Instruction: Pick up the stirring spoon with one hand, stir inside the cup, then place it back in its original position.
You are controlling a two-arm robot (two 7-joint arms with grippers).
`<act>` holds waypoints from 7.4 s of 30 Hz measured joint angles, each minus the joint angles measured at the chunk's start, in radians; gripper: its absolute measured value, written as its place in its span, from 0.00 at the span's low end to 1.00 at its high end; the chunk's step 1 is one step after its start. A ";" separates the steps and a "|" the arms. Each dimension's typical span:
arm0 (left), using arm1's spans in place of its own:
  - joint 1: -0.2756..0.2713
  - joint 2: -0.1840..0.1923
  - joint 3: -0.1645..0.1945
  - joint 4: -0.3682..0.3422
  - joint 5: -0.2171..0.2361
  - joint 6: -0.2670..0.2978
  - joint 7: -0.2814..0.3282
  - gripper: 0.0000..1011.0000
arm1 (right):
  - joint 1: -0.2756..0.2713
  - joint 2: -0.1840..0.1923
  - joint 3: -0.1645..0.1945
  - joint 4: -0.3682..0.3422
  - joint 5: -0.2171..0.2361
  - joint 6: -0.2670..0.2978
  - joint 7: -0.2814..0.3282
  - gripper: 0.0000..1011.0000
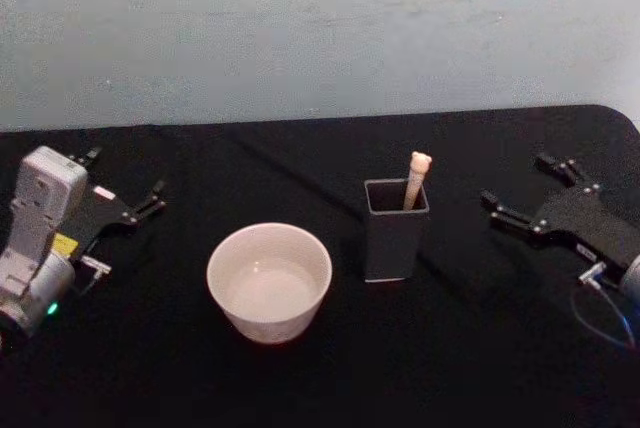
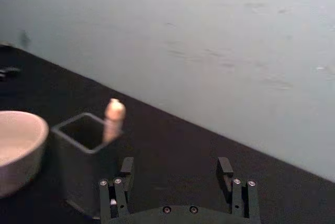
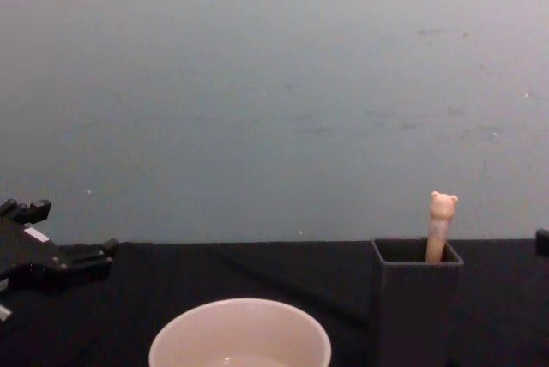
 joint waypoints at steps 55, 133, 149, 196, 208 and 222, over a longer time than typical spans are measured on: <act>0.000 0.000 0.000 0.000 0.000 0.000 0.000 0.99 | 0.194 -0.221 -0.053 0.136 -0.006 0.167 0.178 0.99; 0.000 0.000 0.000 0.000 0.000 0.000 0.000 0.99 | 0.197 -0.194 0.011 0.013 0.138 0.183 0.222 0.21; 0.000 0.000 0.000 0.000 0.000 0.000 0.000 0.99 | 0.240 -0.244 -0.043 -0.004 0.163 0.142 0.205 0.21; 0.000 0.000 0.000 0.000 0.000 0.000 0.000 0.99 | 0.274 -0.312 -0.317 0.118 -0.071 0.063 0.346 0.21; 0.000 0.000 0.000 0.000 0.000 0.000 0.000 0.99 | 0.337 -0.406 -0.307 0.237 -0.095 0.070 0.299 0.21; 0.000 0.000 0.000 0.000 0.000 0.000 0.000 0.99 | 0.359 -0.422 -0.253 0.284 -0.101 0.076 0.265 0.21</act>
